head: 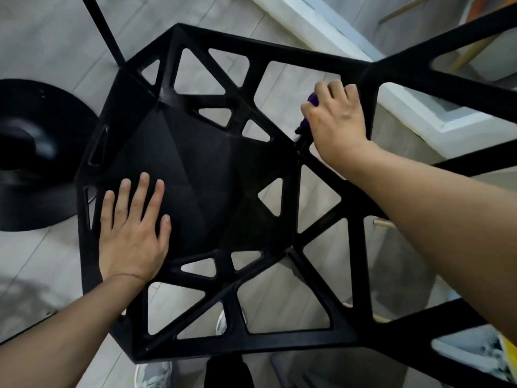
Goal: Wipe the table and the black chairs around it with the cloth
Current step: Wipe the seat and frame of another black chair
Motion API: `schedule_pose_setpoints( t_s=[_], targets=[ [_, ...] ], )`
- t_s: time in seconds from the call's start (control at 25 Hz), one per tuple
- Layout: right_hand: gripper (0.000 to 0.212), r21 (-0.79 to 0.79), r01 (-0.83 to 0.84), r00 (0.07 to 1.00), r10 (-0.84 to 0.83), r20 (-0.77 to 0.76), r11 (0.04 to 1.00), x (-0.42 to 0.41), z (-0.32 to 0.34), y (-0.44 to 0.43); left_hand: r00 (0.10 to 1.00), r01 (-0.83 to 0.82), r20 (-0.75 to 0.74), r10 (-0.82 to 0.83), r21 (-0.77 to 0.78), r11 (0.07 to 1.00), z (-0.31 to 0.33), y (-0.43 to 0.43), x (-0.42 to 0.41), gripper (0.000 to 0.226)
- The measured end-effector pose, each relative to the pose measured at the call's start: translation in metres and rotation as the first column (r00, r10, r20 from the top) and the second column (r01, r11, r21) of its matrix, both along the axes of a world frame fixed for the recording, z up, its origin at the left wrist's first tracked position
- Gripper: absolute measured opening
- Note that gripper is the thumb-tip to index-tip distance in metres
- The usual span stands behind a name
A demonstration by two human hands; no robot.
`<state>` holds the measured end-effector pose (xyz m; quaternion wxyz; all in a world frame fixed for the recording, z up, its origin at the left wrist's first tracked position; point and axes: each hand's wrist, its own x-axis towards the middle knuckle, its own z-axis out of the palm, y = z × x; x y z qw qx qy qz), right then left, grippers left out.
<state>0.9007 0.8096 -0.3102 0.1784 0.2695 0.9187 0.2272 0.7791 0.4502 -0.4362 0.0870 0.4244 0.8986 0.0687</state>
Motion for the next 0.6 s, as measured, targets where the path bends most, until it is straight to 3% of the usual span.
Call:
schedule_pose_setpoints(
  t_s=[0.08,0.2,0.36,0.48,0.6],
  targets=[
    [0.042,-0.166,0.161,0.973,-0.185,-0.141,0.973,-0.005,-0.020,-0.020,1.000,0.005,-0.009,-0.005,-0.012,1.000,-0.001,-0.001,-0.001,0.065],
    [0.044,-0.430,0.205,0.926,-0.317,-0.207,0.879,0.007,-0.073,-0.064,0.999,0.019,-0.031,-0.019,-0.011,1.000,-0.004,-0.002,-0.001,0.065],
    [0.047,-0.516,0.243,0.780,-0.481,-0.400,0.822,0.025,-0.108,-0.111,0.996,0.024,-0.084,-0.026,-0.015,1.000,-0.010,-0.004,-0.001,0.063],
    [0.047,-0.556,0.232,0.816,-0.471,-0.336,0.798,0.035,-0.106,-0.162,0.992,0.055,-0.111,-0.059,-0.038,0.998,-0.011,-0.004,-0.002,0.063],
    [0.052,-0.523,0.441,0.793,-0.590,-0.152,0.729,0.028,-0.096,-0.202,0.991,0.118,-0.059,-0.122,-0.075,0.990,-0.009,-0.006,-0.008,0.063]
  ],
)
